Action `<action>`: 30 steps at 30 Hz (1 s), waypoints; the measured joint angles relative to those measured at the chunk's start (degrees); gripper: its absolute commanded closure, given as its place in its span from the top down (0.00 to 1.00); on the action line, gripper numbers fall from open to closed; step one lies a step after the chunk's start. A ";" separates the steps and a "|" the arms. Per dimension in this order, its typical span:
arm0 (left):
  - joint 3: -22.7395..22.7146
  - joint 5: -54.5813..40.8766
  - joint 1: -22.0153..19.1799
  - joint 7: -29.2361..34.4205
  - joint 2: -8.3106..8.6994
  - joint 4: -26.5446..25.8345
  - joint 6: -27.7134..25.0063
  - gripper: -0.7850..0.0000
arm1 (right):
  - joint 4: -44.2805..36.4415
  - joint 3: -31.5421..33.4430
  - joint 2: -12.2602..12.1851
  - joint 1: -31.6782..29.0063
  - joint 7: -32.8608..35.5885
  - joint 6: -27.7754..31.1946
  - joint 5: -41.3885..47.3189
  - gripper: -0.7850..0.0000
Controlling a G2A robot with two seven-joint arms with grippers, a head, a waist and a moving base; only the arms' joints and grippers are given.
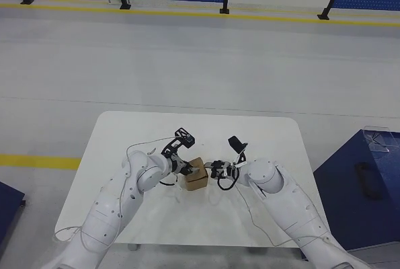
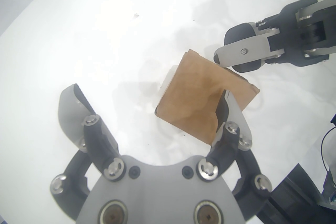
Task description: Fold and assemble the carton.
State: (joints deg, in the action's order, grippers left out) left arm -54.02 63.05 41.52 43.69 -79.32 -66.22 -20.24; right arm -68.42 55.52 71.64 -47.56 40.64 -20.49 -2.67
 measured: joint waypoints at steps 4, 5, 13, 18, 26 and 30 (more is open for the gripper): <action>-0.06 -0.09 0.04 0.15 0.01 -0.07 0.00 1.00 | 0.53 -0.31 0.20 0.26 0.02 -0.03 -0.16 0.39; -0.04 -0.08 0.04 0.18 0.01 -0.07 -0.02 1.00 | 0.69 -0.43 0.26 0.32 -0.05 -0.04 -0.24 0.39; 0.16 -0.12 -0.19 0.33 -0.07 0.28 0.03 1.00 | 2.13 -1.19 0.78 1.05 -0.03 0.14 -0.20 0.40; 0.29 -0.18 -0.35 0.34 -0.13 0.62 -0.07 1.00 | 3.01 -1.71 1.09 1.47 -0.06 0.15 -0.45 0.40; 0.76 -0.37 -0.89 0.74 -0.33 1.64 -0.12 1.00 | 4.16 -2.16 1.47 2.15 0.09 -0.02 -1.04 0.39; 0.96 -0.57 -1.22 0.73 -0.45 2.31 -0.23 1.00 | 4.22 -2.19 1.60 2.34 0.14 -0.15 -1.18 0.40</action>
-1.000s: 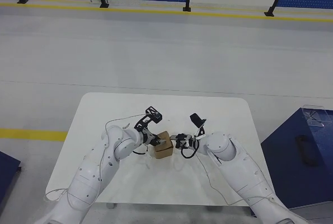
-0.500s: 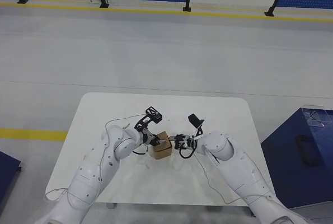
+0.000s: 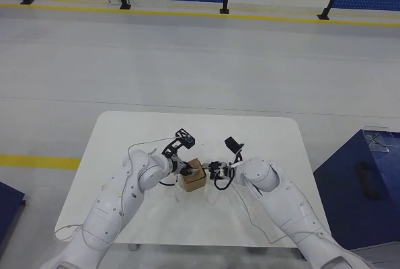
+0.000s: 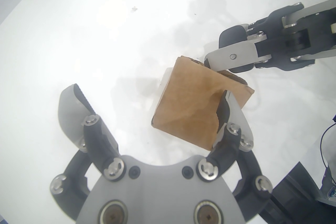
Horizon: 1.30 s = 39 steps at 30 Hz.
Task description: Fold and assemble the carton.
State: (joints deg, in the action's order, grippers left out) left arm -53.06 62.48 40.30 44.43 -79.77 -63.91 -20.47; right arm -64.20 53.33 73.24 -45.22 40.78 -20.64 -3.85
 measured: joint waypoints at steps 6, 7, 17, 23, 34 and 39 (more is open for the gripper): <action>0.34 -0.18 -0.46 -0.01 -0.19 0.88 0.04 1.00 | -2.14 2.16 -0.14 -0.66 -0.18 1.40 2.48 0.40; 0.34 -0.21 -0.52 -0.05 -0.20 0.95 0.06 1.00 | -2.71 2.60 -0.26 -0.99 0.14 1.55 2.72 0.40; -0.13 -0.05 -0.37 -0.61 -0.10 0.52 0.17 1.00 | -2.62 0.80 -0.18 -1.69 -0.15 -0.80 -1.79 0.40; -1.09 0.38 0.34 -1.70 0.25 -0.87 0.06 1.00 | -2.66 1.05 -0.05 -1.36 -0.27 -0.71 -1.92 0.40; -5.08 3.42 4.27 -11.09 1.92 -8.95 -4.33 1.00 | -4.73 3.26 -0.36 -2.25 -0.72 -1.43 -0.62 1.00; -5.02 3.35 4.20 -10.73 1.89 -8.64 -4.23 1.00 | -4.72 3.26 -0.36 -2.24 -0.71 -1.42 -0.62 1.00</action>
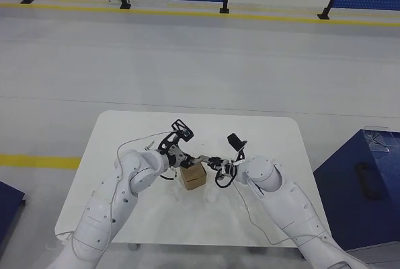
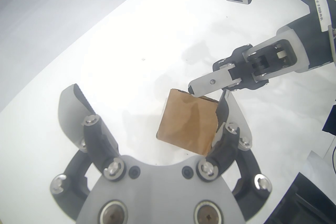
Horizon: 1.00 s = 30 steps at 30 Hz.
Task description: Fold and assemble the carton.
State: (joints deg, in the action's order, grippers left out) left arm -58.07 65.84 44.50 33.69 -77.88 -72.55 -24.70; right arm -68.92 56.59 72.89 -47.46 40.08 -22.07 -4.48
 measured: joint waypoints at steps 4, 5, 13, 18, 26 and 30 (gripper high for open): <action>0.00 0.00 0.00 0.00 0.00 0.00 0.00 1.00 | 0.00 0.00 0.00 0.00 0.00 0.00 0.00 1.00; 0.00 0.00 0.00 0.00 0.00 0.00 0.00 1.00 | 0.00 0.00 0.00 0.00 0.00 0.00 0.00 1.00; 0.00 0.00 0.00 0.00 0.00 0.00 0.00 1.00 | 0.00 0.00 0.00 0.00 0.00 0.00 0.00 1.00; 0.00 0.00 0.00 0.00 0.00 0.00 0.00 1.00 | 0.00 0.00 0.00 0.00 0.00 0.00 0.00 1.00; -0.34 3.31 2.64 -5.39 0.70 -4.49 -3.73 1.00 | 1.72 4.02 -0.12 -0.36 -1.72 3.35 5.57 1.00; -2.34 7.38 6.85 -11.63 2.01 -8.57 -8.72 1.00 | 2.96 6.48 -0.32 -0.46 -1.86 6.07 8.45 1.00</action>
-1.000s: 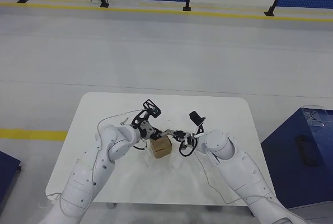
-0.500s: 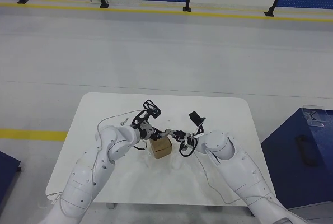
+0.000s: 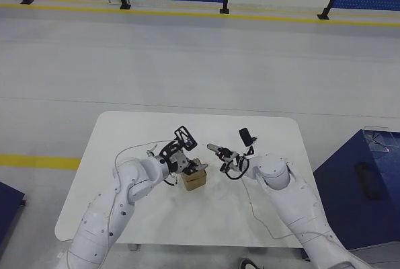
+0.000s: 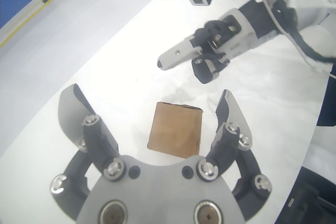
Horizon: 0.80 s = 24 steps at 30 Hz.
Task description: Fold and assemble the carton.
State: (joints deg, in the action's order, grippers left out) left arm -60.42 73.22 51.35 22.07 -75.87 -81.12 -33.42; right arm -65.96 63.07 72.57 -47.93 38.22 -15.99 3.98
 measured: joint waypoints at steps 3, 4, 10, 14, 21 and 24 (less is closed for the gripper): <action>-1.05 3.36 3.38 -4.46 0.93 -2.17 -3.88 1.00 | 1.27 1.39 0.23 0.09 -0.80 1.00 3.99 1.00; -1.25 4.80 4.51 -6.25 1.23 -2.70 -4.95 1.00 | 1.76 1.34 0.34 0.22 -1.01 1.06 4.57 1.00; -2.22 8.21 6.32 -13.36 2.31 -0.83 -11.54 1.00 | 1.44 1.07 0.45 -0.33 -0.60 1.09 5.38 1.00; -2.55 11.00 6.18 -16.71 2.86 1.92 -14.01 1.00 | 2.16 -0.59 1.19 -0.30 -3.61 0.49 5.98 1.00; -1.85 11.30 2.39 -19.99 2.58 10.62 -11.98 1.00 | 8.25 -4.11 3.53 3.34 -5.95 0.77 11.17 1.00; -0.12 11.69 0.18 -20.34 2.13 14.50 -12.04 1.00 | 11.95 -5.36 4.59 5.37 -7.01 1.99 13.24 1.00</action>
State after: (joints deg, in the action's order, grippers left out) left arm -60.54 84.90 51.53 1.73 -73.75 -66.61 -45.46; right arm -54.01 57.70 77.16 -42.56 31.21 -14.00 17.21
